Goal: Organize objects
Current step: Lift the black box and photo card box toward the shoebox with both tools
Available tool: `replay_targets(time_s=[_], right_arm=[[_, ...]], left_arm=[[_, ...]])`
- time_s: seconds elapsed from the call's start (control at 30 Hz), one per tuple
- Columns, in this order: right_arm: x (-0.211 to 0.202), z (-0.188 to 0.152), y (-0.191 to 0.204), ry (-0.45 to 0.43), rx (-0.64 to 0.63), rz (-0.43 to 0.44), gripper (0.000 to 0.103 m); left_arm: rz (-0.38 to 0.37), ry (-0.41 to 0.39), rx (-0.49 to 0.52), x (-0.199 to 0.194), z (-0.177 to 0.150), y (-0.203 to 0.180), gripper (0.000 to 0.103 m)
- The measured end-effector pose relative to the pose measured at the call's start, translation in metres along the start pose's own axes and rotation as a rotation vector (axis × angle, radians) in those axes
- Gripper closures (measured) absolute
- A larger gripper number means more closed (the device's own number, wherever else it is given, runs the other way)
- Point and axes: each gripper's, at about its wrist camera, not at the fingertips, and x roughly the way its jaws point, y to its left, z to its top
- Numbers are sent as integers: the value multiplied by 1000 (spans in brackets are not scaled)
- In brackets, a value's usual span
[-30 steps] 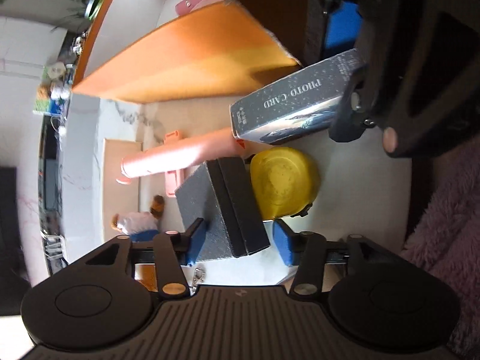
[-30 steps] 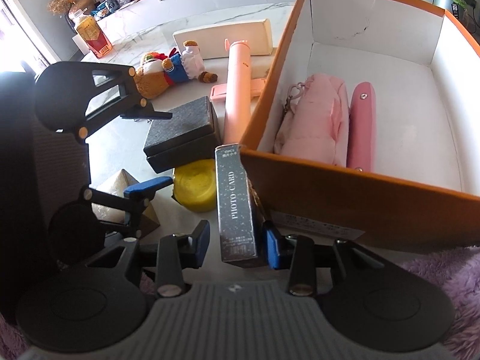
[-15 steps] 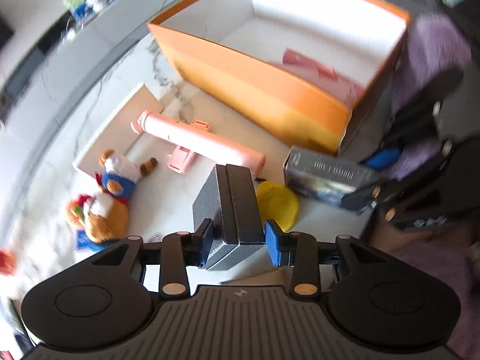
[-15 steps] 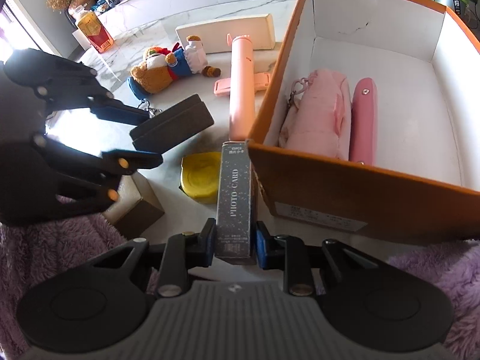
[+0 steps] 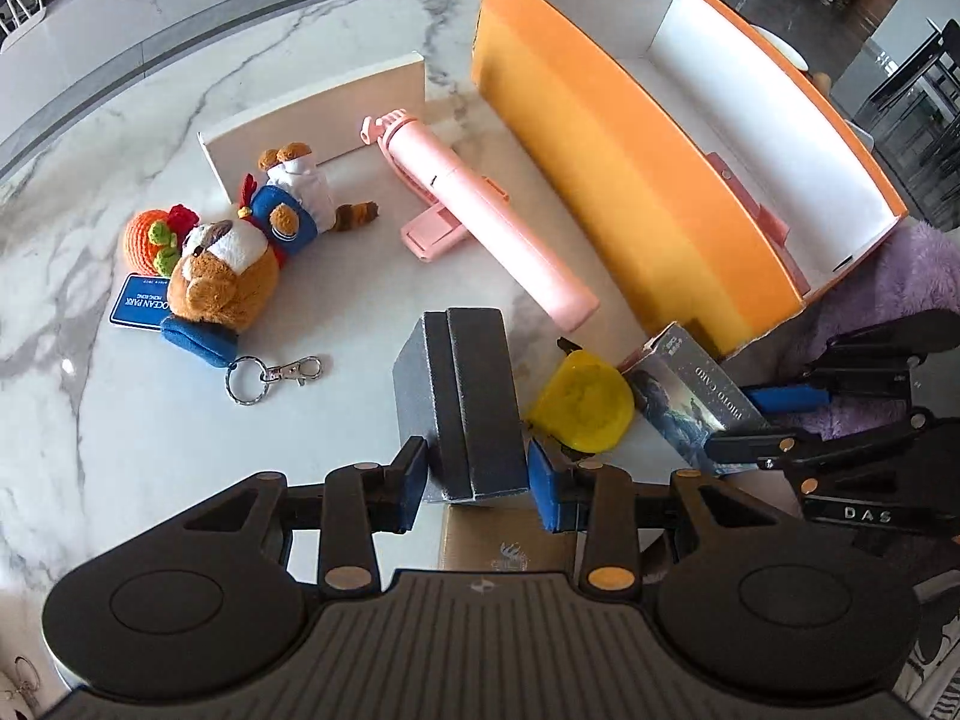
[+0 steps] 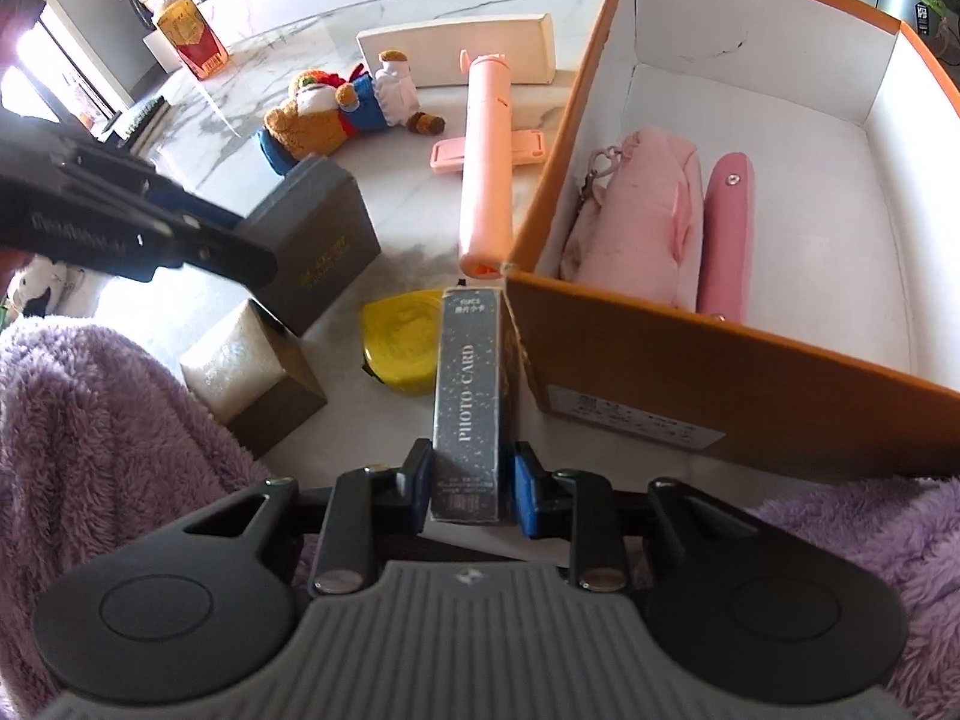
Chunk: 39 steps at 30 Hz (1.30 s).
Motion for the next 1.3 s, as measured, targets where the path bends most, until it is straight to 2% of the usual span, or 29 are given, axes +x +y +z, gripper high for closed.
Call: replay_targets(time_s=[0.07,0.2,0.37,0.47,0.5,0.53,0.73,0.87,1.03,1.2,1.3], right_arm=[[-2,6,1,-16,-2,-5,72],[2,16,4,-8,-11,-16,72],[12,17,7,14,-20,-35,72],[17,18,7,20,-19,-42,72],[17,18,6,19,-18,-41,73],[17,18,6,19,-16,-40,74],[6,15,7,-5,-16,-54,78],[-17,12,8,-55,-26,-38,79],[-65,4,0,-135,4,35,79],[-119,0,-25,-252,83,99,79],[-151,0,-42,-343,117,78,79]], left_arm=[[5,7,1,1,2,-1,60],[50,0,44,3,8,-9,42],[105,-4,28,16,18,-11,41],[149,-5,8,20,21,-10,49],[157,-3,5,20,21,-9,61],[157,-1,-1,20,22,-9,65],[152,-78,-40,-5,19,-18,65],[131,-133,-30,-34,20,-41,65],[100,-211,-18,-71,24,-76,65],[39,-274,-30,-94,34,-106,65],[6,-310,-20,-101,45,-123,65]])
